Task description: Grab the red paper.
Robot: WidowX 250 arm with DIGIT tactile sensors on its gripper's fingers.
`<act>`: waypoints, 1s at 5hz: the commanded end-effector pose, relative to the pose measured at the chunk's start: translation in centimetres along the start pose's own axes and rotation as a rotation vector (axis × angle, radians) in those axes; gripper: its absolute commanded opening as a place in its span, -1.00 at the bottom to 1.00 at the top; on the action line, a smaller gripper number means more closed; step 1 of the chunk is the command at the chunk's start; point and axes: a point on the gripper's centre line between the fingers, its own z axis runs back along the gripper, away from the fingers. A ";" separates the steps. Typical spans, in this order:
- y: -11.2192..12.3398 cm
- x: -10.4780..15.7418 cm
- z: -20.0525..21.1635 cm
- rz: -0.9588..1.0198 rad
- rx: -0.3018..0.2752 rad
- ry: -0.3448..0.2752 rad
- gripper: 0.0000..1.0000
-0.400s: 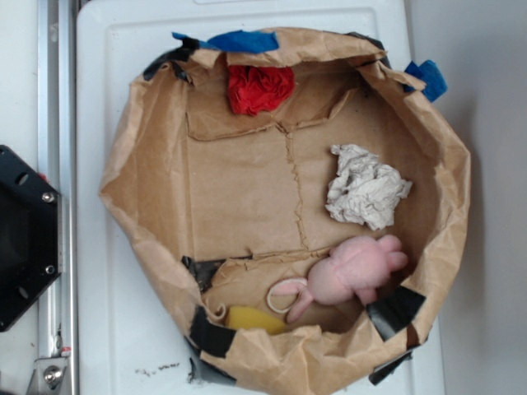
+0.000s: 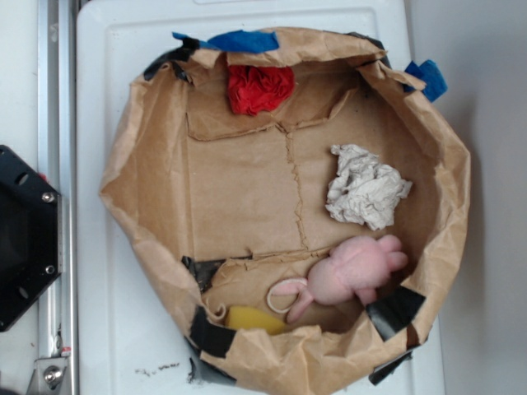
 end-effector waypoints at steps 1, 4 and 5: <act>-1.5 6.0 -0.9 0.128 0.007 -0.060 1.00; -0.6 9.5 -2.4 0.424 0.010 -0.121 1.00; -0.6 9.5 -2.4 0.424 0.010 -0.121 1.00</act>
